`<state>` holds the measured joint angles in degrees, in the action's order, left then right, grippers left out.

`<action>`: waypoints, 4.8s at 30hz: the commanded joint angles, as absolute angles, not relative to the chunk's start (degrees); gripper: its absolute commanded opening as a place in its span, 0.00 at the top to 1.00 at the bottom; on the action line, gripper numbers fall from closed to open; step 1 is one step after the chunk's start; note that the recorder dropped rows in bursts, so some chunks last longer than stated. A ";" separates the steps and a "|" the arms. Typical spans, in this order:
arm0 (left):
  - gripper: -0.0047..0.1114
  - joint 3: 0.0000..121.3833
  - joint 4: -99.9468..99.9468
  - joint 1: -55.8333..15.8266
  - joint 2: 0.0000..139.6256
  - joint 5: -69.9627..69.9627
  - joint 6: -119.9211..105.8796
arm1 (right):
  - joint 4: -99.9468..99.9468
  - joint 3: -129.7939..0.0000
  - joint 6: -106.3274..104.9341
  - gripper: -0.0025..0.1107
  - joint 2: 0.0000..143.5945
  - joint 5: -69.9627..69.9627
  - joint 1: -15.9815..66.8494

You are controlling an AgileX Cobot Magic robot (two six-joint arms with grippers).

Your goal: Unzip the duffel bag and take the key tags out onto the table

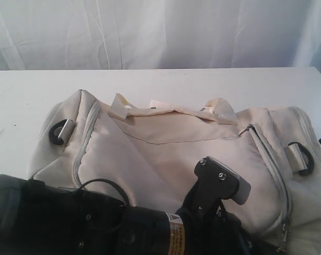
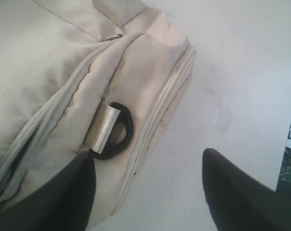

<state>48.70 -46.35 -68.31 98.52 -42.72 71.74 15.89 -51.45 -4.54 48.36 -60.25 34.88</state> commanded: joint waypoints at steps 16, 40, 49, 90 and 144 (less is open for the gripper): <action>0.96 48.76 -55.13 -68.67 91.32 -36.10 75.46 | 5.54 -51.81 0.91 0.45 55.42 -61.23 34.88; 0.96 48.76 -57.27 -68.67 91.32 -39.72 76.40 | 5.08 -51.81 3.56 0.67 60.72 -61.73 34.88; 0.96 48.76 -57.53 -68.67 91.32 -40.29 76.44 | 0.50 -51.81 3.73 0.64 60.72 -62.08 34.88; 0.96 48.76 -60.54 -68.67 91.32 -36.69 76.55 | -14.39 -45.42 2.37 0.60 56.26 -55.89 34.88; 0.96 25.63 -55.59 -68.67 58.90 -6.23 94.63 | -4.05 -44.58 2.81 0.98 56.45 -45.55 34.88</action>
